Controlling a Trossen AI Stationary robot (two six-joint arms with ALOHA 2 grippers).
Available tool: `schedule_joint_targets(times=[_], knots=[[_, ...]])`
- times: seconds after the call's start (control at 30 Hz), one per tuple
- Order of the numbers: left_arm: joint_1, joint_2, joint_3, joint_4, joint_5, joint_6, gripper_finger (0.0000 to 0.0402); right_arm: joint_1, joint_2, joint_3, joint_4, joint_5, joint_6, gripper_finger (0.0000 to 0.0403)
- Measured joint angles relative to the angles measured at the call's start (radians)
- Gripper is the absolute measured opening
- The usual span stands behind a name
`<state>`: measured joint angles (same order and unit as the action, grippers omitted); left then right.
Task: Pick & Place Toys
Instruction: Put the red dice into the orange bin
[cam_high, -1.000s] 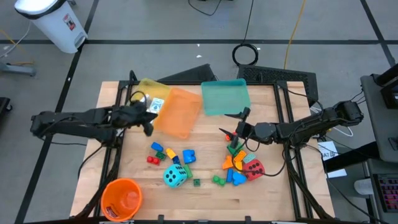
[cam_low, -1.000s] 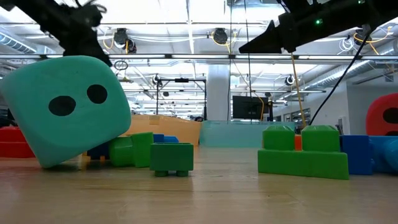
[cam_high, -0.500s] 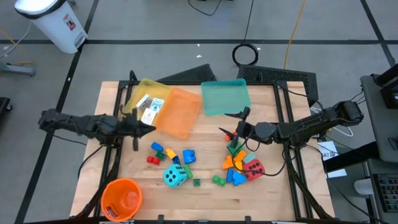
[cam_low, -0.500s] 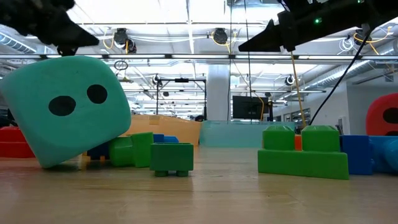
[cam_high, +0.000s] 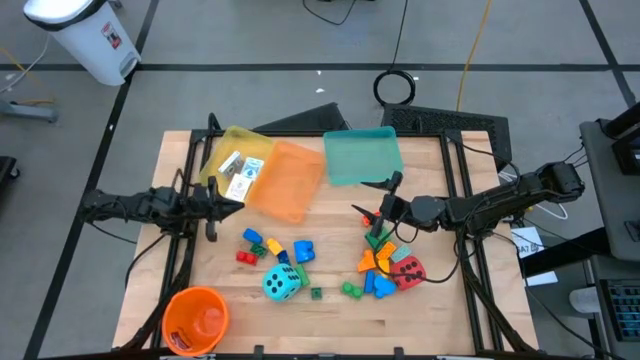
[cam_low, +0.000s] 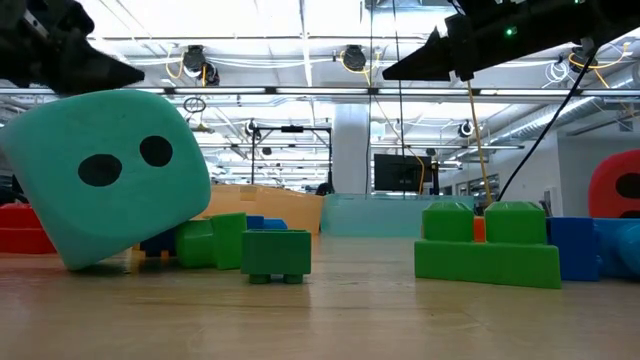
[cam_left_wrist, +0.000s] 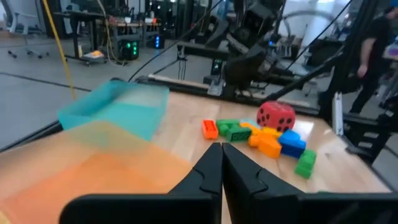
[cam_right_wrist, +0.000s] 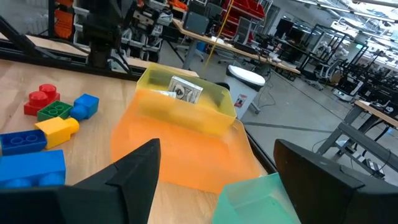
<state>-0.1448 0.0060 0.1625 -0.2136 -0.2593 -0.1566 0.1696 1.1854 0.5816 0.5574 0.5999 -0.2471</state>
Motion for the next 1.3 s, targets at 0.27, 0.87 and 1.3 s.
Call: schedule_joint_targets(times=[0.27,0.87,1.3], knots=[[0.000,0.000,-0.028,0.053,0.059,0.014,0.0009,0.000,0.000,0.000,0.000,-0.002,0.000,0.0281],[0.000,0.000,-0.058,0.112,0.102,-0.008,0.0005,-0.100,0.023,0.046,-0.404,-0.342,0.342,0.0281],[0.000,0.000,-0.058,0.112,0.102,-0.008,0.0040,-0.207,0.221,0.046,-0.500,-0.517,0.340,0.0281]])
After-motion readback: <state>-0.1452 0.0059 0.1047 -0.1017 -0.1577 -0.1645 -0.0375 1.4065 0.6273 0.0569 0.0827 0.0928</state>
